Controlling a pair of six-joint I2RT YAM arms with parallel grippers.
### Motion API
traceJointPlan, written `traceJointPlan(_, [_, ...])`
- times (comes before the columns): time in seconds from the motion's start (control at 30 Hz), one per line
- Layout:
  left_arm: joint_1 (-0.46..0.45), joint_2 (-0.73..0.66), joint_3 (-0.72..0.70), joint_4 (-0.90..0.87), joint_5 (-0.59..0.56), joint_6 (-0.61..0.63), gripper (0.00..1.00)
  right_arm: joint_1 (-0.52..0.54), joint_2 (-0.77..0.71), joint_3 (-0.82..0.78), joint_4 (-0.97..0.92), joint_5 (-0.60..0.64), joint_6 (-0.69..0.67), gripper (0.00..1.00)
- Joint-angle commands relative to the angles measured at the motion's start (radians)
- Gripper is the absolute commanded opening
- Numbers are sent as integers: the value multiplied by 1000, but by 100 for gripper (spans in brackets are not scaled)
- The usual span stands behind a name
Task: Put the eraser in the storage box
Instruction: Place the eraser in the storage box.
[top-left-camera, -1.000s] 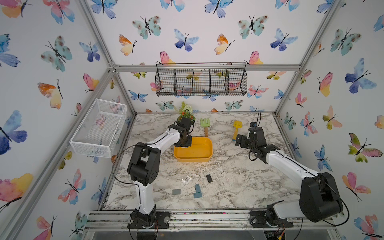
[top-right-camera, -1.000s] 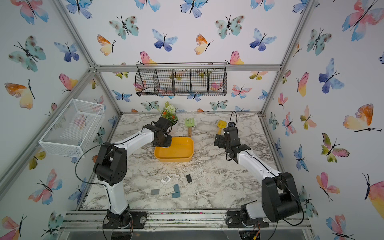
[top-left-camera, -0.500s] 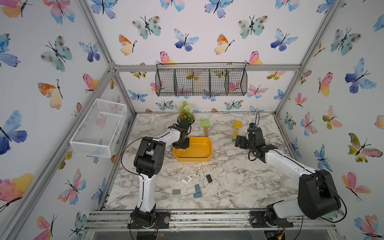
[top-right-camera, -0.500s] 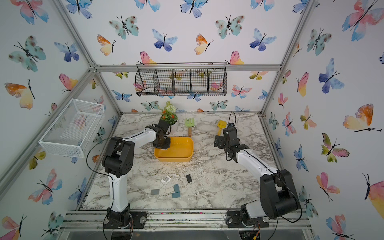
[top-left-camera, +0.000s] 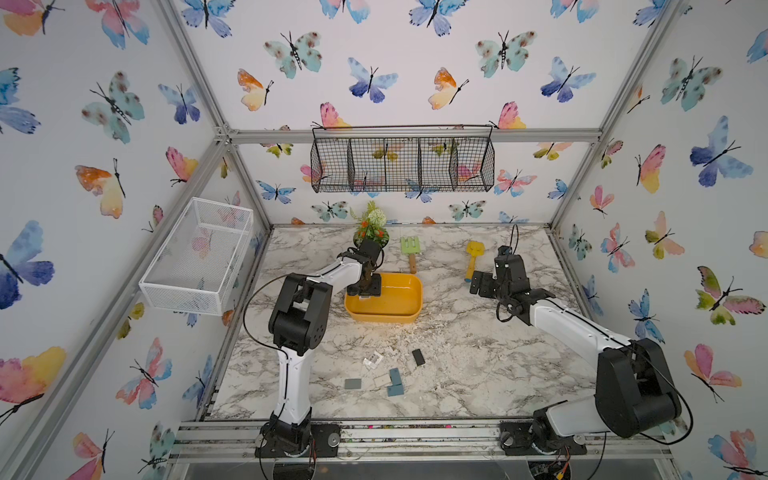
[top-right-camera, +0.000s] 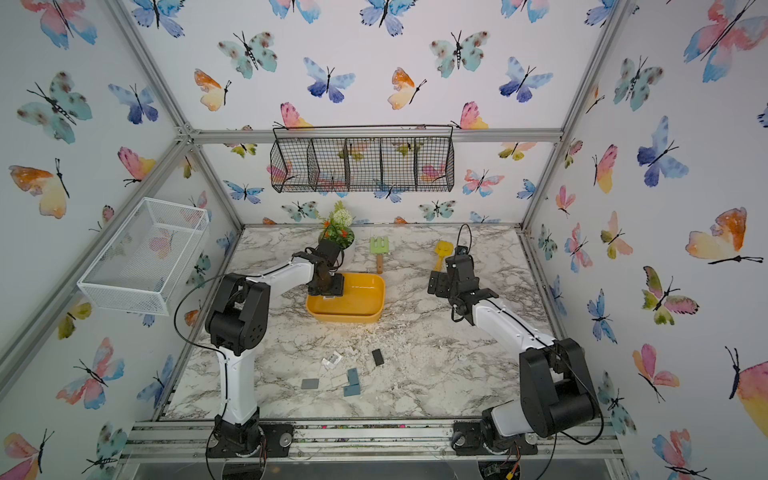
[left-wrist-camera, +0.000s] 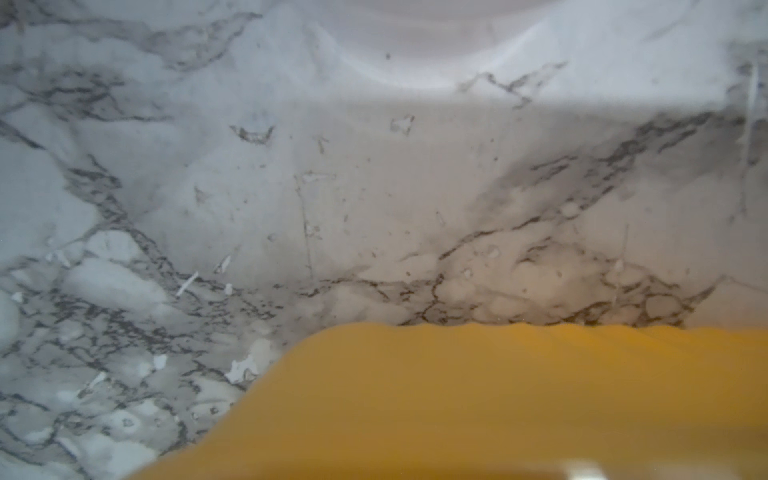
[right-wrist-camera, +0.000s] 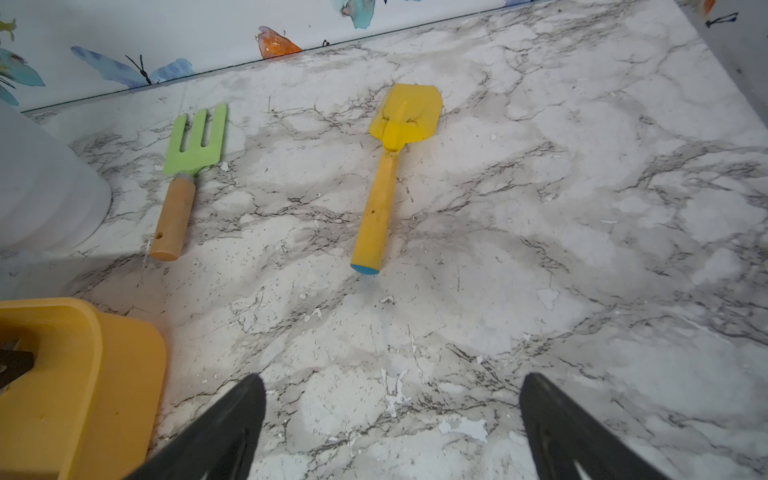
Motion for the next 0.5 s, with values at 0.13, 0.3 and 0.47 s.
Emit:
traceJointPlan(0.13, [8, -78, -10, -21, -2, 1, 83, 0, 5, 3, -6, -4, -3, 98])
traceJointPlan(0.3, [-12, -189, 2, -21, 52, 34, 84, 0, 3, 3, 1, -19, -1, 98])
traceJointPlan(0.47, [-63, -297, 18, -107, 58, 92, 84, 0, -1, 10, 0, -32, -4, 98])
